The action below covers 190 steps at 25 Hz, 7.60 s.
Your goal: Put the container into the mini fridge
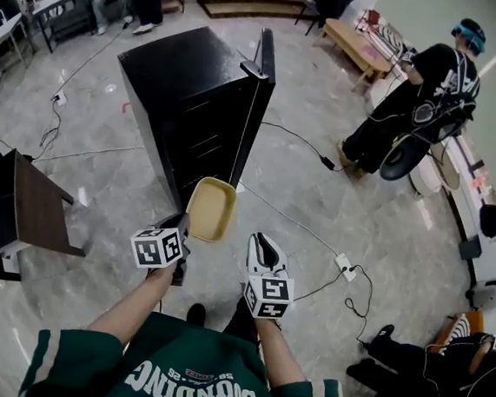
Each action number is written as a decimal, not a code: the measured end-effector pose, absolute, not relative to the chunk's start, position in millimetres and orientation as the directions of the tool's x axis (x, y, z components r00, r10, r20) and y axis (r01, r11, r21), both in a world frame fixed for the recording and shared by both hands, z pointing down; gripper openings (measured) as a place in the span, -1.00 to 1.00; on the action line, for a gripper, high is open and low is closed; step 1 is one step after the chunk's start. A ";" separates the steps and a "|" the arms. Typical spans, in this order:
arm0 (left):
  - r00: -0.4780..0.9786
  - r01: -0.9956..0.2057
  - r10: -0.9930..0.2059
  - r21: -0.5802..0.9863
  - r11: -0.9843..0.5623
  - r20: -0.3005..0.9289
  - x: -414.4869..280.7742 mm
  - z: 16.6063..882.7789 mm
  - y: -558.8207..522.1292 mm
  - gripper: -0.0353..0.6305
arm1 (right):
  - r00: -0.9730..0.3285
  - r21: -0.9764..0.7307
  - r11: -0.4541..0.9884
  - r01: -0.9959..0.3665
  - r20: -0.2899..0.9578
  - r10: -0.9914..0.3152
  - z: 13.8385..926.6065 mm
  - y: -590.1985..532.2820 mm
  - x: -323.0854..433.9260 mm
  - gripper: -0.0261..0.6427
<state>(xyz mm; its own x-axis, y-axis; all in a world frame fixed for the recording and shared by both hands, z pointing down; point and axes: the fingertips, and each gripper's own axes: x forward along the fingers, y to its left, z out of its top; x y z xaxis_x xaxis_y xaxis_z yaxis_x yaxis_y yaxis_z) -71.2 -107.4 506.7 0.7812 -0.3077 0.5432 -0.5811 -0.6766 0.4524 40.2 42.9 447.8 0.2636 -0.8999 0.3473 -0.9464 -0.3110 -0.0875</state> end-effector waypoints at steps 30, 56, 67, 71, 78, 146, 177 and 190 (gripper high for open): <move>0.583 -0.812 -0.564 0.426 -0.399 0.585 -44.1 514.1 -141.5 -0.82 | -0.177 -0.104 0.149 -0.983 0.353 -0.919 457.8 -54.9 112.4 -0.81; 0.537 -0.837 -0.608 0.459 -0.298 0.584 23.3 531.5 -150.7 -0.82 | -0.253 -0.090 0.237 -0.967 0.312 -0.916 464.8 -64.2 194.9 -0.81; 0.541 -0.830 -0.602 0.488 -0.270 0.587 25.9 566.8 -184.8 -0.82 | -0.227 -0.105 0.203 -0.974 0.355 -0.907 489.9 -82.2 193.7 -0.81; 0.538 -0.832 -0.604 0.484 -0.270 0.588 26.3 578.4 -194.8 -0.82 | -0.266 -0.097 0.248 -0.964 0.373 -0.889 504.3 -93.8 180.4 -0.81; 0.537 -0.823 -0.618 0.518 -0.235 0.574 23.4 599.5 -214.1 -0.82 | -0.292 -0.101 0.275 -0.956 0.386 -0.875 522.0 -112.6 166.7 -0.81; 0.363 -0.794 -0.737 0.603 0.075 0.570 34.9 720.4 -384.1 -0.82 | -0.264 -0.179 0.198 -0.964 0.537 -0.801 636.0 -117.2 195.3 -0.81; 0.321 -0.749 -0.752 0.640 0.170 0.576 52.2 732.1 -435.3 -0.82 | -0.223 -0.187 0.142 -0.972 0.557 -0.800 639.8 -121.7 218.9 -0.81; 0.324 -0.780 -0.749 0.611 0.134 0.577 63.9 728.3 -458.1 -0.82 | -0.216 -0.187 0.132 -0.973 0.561 -0.799 637.6 -125.5 227.0 -0.81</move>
<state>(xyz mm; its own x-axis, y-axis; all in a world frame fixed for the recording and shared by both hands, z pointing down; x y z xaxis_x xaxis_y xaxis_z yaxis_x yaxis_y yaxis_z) 63.9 -458.1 728.3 0.3238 -0.7495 0.5774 -0.7804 0.1336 0.6109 227.0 -125.5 637.6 -0.2160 -0.7992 0.5609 -0.9735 0.1319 -0.1869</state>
